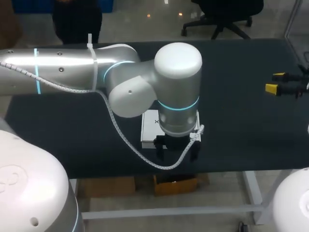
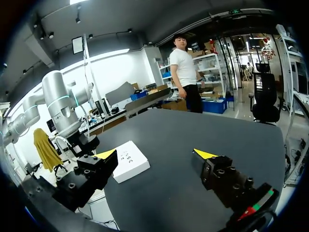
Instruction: Assemble the packaging by folding the flat box into shape, placing the metal phone stand inside, and closing the box properly
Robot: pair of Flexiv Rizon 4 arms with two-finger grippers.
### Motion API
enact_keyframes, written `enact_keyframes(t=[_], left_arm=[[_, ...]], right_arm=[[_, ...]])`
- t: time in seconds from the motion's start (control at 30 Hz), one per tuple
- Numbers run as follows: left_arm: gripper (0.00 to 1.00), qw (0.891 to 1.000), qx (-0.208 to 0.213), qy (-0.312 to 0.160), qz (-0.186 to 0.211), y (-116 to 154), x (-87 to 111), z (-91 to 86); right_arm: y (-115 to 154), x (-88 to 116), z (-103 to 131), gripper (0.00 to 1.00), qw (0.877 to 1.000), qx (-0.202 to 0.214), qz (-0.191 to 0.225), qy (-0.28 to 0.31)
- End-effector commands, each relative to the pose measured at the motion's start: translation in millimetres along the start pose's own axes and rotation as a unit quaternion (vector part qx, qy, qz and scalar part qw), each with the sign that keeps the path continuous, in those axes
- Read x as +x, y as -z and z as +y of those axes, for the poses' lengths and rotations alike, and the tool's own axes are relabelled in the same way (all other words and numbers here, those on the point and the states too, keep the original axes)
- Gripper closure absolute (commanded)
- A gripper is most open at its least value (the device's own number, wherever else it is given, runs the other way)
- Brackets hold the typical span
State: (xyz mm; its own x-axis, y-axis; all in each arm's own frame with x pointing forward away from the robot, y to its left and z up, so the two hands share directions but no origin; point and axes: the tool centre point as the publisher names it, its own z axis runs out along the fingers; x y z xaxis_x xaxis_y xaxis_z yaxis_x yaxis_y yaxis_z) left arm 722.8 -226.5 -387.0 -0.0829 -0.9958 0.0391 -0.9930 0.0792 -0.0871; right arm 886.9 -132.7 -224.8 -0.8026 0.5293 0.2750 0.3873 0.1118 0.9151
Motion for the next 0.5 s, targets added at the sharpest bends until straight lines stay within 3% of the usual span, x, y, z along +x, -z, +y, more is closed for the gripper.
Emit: enact_keyframes(t=[0.03, 0.17, 0.5], left_arm=[[0.00, 1.000, 0.001, 0.000, -0.007, 0, 3.2, 0.0], [0.00, 1.000, 0.005, 0.004, -0.010, -4, 3.3, -5.9], [0.00, 0.999, 0.003, 0.032, -0.019, -12, -0.1, -21.2]], right_arm=[[1, 0, 0, 0.00, 1.000, -0.005, -0.004, 0.003], [0, 1, 3, 0.00, 1.000, -0.021, -0.006, 0.011], [-3, -3, 2, 0.00, 0.999, -0.010, -0.011, 0.043]])
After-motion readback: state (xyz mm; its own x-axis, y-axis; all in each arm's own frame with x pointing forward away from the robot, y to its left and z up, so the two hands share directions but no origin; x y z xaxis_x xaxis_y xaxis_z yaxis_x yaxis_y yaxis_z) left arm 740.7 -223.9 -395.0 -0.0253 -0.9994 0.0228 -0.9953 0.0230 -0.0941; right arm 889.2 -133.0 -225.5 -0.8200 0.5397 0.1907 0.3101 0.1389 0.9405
